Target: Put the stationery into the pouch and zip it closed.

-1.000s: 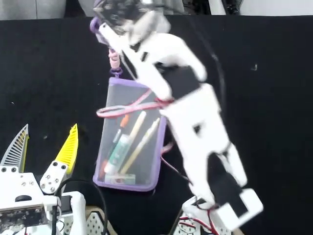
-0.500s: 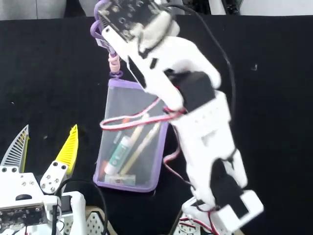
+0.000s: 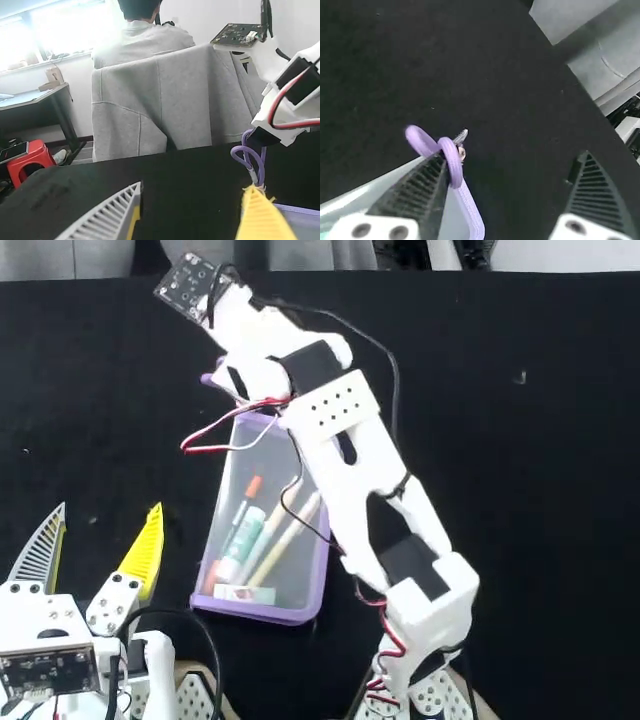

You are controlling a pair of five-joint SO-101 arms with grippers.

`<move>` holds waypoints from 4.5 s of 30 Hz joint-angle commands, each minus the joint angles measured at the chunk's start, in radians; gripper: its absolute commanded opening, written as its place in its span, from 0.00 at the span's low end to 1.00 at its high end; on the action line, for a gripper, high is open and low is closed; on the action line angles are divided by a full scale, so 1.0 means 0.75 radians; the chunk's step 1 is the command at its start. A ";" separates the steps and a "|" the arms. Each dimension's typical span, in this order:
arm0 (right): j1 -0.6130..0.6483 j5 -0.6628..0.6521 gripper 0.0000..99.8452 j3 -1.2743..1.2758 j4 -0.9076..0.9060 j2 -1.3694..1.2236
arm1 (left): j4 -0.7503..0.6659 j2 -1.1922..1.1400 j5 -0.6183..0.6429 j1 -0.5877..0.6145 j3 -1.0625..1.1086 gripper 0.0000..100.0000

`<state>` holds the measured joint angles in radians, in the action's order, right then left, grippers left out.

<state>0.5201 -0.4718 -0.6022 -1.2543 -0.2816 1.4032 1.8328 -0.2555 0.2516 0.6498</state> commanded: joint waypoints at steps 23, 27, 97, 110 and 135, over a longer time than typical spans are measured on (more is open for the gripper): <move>0.098 0.033 0.44 -0.429 -0.673 -0.111 | 0.084 -0.006 0.006 -0.001 -0.044 0.31; 0.090 0.025 0.44 -0.570 -0.679 -0.062 | 0.086 -0.006 0.008 0.001 -0.042 0.31; -0.771 0.368 0.01 1.261 -0.274 1.881 | -0.025 -0.004 0.376 0.011 0.289 0.03; -0.761 0.135 0.01 2.219 -0.041 2.888 | 0.076 -0.006 0.378 0.120 0.484 0.03; -0.798 0.235 0.01 3.031 -0.016 2.900 | -0.143 -0.008 0.376 0.083 1.343 0.03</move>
<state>-0.0506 -0.3445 1.6747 -1.2850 1.8052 1.3188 1.8220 0.0207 0.3529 1.6441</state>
